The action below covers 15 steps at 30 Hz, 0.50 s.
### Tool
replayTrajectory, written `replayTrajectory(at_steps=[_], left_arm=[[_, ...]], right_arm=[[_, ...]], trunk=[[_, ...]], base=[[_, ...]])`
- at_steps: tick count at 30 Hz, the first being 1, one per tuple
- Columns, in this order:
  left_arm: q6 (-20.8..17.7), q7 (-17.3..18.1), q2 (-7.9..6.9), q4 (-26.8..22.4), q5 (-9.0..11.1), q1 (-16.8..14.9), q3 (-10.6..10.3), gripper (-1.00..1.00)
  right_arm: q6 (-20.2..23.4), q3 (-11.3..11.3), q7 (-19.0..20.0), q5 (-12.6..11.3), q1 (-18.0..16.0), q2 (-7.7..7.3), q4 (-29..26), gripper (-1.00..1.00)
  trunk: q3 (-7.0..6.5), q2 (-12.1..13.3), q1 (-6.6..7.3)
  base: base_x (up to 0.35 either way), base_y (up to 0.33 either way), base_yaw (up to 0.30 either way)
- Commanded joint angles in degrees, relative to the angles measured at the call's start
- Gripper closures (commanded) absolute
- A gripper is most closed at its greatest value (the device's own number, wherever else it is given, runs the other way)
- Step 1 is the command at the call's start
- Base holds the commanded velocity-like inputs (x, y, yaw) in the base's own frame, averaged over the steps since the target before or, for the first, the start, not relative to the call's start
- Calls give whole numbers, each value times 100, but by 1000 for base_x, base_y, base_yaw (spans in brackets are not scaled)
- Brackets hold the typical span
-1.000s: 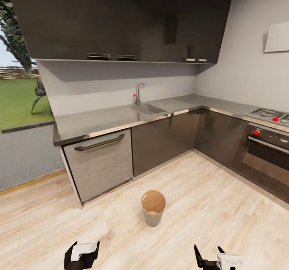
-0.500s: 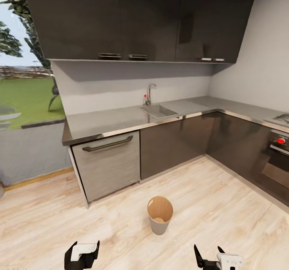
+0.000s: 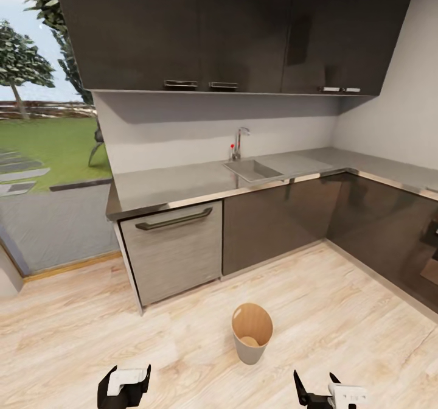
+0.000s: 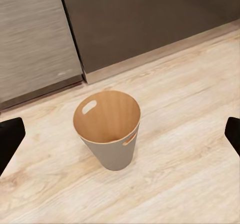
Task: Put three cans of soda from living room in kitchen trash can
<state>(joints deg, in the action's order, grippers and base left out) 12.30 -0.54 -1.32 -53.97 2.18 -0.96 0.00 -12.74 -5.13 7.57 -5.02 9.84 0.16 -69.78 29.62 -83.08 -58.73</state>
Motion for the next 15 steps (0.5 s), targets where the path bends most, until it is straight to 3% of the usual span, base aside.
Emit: replayTrajectory(at_steps=[1, 11, 15], left_arm=[[0, 0, 0, 0, 0, 0, 0, -100], [0, -2, 0, 0, 2, -1, 0, -100], [1, -2, 0, -1, 2, -1, 0, -100]], right_arm=[[0, 1, 3, 0, 0, -1, -2, -100], [0, 3, 84, 1, 6, -54, -207, -100], [29, 4, 154, -29, 41, -68, -606, -100]], trunk=[[0, 0, 0], [0, 0, 0], [0, 0, 0]], base=[[66, 0, 11], [21, 0, 3], [3, 0, 0]])
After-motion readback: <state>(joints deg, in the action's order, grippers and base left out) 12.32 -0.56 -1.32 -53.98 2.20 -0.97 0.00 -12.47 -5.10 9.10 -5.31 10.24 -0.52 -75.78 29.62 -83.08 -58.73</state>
